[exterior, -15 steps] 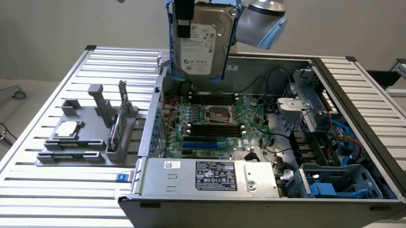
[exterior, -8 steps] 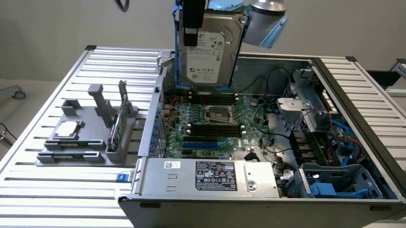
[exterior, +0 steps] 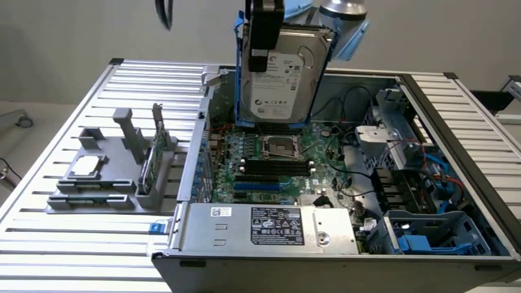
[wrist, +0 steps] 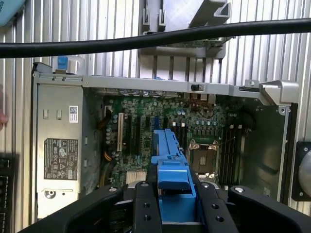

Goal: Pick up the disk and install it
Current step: 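Pick up the disk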

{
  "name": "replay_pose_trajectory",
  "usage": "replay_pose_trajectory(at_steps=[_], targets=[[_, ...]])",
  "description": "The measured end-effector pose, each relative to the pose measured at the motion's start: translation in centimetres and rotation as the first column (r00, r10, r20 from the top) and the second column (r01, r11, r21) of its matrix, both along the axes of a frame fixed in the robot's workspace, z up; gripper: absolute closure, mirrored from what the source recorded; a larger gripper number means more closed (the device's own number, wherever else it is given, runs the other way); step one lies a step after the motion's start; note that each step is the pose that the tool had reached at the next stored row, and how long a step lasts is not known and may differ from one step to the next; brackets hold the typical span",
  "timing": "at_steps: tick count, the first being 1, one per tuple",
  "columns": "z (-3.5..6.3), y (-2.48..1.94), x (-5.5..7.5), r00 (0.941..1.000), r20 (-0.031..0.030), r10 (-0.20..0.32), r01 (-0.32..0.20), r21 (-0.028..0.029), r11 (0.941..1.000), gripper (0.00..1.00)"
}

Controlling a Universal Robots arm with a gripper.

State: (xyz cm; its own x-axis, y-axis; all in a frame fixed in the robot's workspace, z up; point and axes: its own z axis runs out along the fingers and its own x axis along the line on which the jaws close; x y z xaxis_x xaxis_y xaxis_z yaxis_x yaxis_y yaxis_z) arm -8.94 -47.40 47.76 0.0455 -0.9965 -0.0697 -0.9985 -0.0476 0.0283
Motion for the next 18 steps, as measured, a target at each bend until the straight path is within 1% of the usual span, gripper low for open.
replay_pose_trajectory(at_steps=[13, 15, 18], targets=[[-0.22, -3.99, 3.0, 1.0000, -0.0001, 0.000, 0.000, -0.0002, 1.0000, 0.67], [-0.25, -4.51, 3.5, 1.0000, 0.0000, 0.000, 0.000, -0.0001, 1.0000, 0.67], [-0.30, -5.15, 4.7, 1.0000, -0.0001, 0.000, 0.000, -0.0001, 1.0000, 0.67]])
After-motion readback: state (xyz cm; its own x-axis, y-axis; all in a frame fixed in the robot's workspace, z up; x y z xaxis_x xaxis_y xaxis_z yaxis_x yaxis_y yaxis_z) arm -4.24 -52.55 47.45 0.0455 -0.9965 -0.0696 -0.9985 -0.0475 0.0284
